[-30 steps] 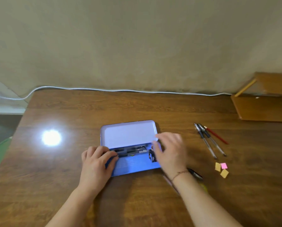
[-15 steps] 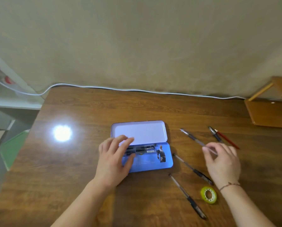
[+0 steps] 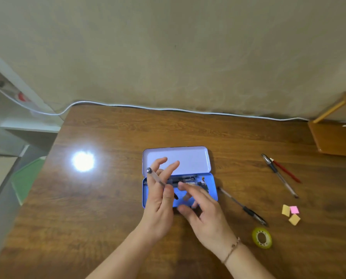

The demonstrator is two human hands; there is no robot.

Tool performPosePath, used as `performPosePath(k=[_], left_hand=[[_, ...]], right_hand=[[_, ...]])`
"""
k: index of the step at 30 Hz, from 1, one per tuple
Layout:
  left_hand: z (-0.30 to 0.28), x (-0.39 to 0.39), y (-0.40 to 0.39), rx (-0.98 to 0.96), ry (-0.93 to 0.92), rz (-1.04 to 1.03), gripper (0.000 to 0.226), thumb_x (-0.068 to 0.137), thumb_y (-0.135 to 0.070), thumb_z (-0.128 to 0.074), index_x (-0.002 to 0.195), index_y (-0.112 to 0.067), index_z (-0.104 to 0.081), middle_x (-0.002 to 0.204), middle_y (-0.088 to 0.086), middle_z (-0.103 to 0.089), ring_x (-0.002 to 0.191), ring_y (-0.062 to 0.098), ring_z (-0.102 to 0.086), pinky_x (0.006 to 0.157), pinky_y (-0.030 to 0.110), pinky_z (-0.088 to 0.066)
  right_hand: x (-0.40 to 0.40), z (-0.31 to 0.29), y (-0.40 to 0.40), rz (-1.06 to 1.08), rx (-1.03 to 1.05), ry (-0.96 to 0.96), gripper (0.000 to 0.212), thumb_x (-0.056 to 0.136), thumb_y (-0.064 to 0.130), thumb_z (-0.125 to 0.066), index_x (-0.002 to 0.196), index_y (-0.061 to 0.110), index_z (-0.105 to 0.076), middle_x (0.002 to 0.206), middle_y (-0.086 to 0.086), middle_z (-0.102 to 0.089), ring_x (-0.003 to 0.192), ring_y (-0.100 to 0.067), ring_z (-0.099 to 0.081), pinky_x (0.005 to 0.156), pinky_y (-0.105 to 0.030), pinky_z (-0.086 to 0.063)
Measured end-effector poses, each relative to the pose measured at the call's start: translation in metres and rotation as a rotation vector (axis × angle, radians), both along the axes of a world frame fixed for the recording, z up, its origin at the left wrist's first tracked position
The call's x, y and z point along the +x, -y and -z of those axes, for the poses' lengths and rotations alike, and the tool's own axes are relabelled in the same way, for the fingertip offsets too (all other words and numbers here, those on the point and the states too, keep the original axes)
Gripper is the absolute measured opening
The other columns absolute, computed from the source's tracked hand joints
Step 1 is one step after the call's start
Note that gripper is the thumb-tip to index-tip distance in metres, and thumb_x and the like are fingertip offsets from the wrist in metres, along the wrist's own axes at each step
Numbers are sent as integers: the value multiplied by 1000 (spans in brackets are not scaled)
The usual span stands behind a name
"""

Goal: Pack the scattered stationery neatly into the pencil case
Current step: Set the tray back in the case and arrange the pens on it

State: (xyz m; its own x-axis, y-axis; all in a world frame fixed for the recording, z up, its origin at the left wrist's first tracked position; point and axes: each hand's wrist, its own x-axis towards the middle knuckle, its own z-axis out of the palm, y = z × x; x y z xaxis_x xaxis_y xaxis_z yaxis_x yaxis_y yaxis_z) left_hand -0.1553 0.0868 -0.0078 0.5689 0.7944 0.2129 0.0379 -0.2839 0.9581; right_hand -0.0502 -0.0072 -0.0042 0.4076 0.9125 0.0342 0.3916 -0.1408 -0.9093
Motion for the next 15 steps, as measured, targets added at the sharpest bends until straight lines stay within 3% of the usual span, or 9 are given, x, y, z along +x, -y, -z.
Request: performPosePath(k=[2,5,8,11,13,15], left_hand=[[0,1,4,-72,14,-19,47,100,-56,-23,139,-37,-43,147,-8,-27,130,4,-39,101,16,-37],[5,0,8,-136,1,-65,43,99,-54,-28,136,-43,-46,140,-12,-36,124,20,-44,108,36,-37],[7,-6,1,-208,48,-184,35,91,-40,-49,126,-40,-56,113,-16,-59,106,9,-56,94,27,-44],[14,-19,-16,-307,84,-293,28,87,-23,-66,114,-27,-62,80,-9,-62,76,10,-58,76,22,-48],[26,-30,-26,-195,-67,-316,21,84,-18,-71,103,-26,-66,81,-14,-62,75,7,-56,74,24,-47],[39,-40,-34,34,-263,-296,13,82,-26,-71,94,-26,-67,91,-17,-60,87,4,-55,78,26,-46]], right_hand=[[-7,6,-2,-19,38,-37,27,85,30,-64,112,33,-66,106,17,-66,86,-6,-64,76,-14,-48],[-15,7,-7,29,69,-33,15,85,20,-64,98,25,-70,93,16,-69,88,-3,-65,80,-14,-48],[-9,14,-7,71,60,93,21,91,23,-54,102,16,-70,96,11,-67,92,-1,-62,82,-14,-48],[10,26,-4,90,-16,328,27,93,25,-47,103,12,-69,99,7,-59,92,-1,-56,84,-14,-45],[23,35,-4,86,-76,458,19,92,19,-54,100,11,-69,98,4,-55,88,-6,-54,79,-12,-43],[30,43,-7,67,-133,523,12,89,7,-60,98,9,-69,93,4,-53,81,-7,-51,72,-14,-44]])
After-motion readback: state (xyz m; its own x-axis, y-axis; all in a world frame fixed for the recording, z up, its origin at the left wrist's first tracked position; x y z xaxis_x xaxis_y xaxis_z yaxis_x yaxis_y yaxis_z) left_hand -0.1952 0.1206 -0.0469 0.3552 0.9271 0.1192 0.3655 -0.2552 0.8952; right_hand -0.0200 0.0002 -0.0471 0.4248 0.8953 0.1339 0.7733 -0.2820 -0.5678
